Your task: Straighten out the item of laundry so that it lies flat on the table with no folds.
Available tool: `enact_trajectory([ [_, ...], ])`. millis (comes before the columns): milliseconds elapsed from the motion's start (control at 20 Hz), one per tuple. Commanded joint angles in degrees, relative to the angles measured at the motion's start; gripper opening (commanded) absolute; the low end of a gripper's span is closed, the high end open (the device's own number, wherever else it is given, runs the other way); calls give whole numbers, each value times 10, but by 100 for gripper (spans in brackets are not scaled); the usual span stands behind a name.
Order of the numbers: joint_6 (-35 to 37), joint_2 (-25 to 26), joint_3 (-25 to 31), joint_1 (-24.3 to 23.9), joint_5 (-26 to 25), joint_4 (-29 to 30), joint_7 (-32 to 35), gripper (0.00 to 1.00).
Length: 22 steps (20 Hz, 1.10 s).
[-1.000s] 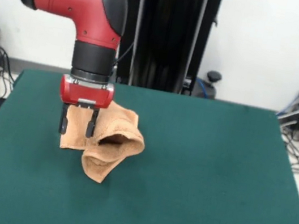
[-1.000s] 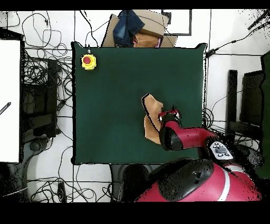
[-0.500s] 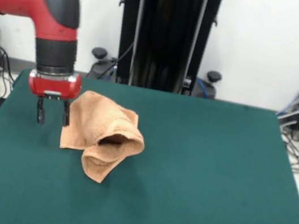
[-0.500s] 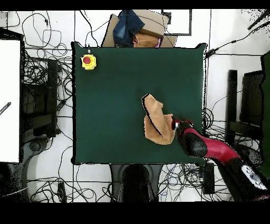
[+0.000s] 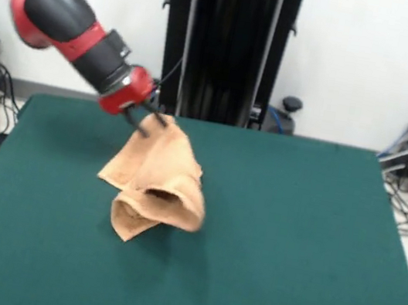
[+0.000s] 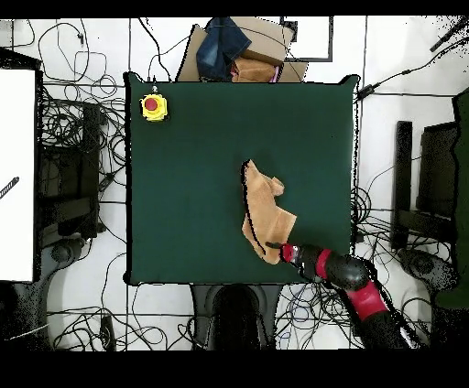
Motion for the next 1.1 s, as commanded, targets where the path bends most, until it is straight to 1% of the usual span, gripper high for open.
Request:
enact_trajectory([
  [50, 41, 160, 115, -10, 22, 33, -254, 100],
  [150, -2, 151, 115, -9, -13, 30, -263, 100],
  [200, -26, 138, 111, 1, -21, 27, -234, 100],
  [300, -75, 95, 92, 30, -25, 23, -152, 100],
  [350, -91, 87, 88, 37, -27, 17, -139, 100],
  [550, -112, 102, 91, 40, -47, 6, -212, 100],
  [650, -129, 92, 90, 43, -60, 13, -226, 100],
  [800, -151, 75, 80, 55, -56, 16, -196, 100],
  [950, -164, 76, 77, 61, -63, 3, -200, 100],
  [1050, -167, 75, 87, 69, -62, -8, -204, 100],
  [1100, -171, 62, 96, 80, -60, -9, -194, 100],
])
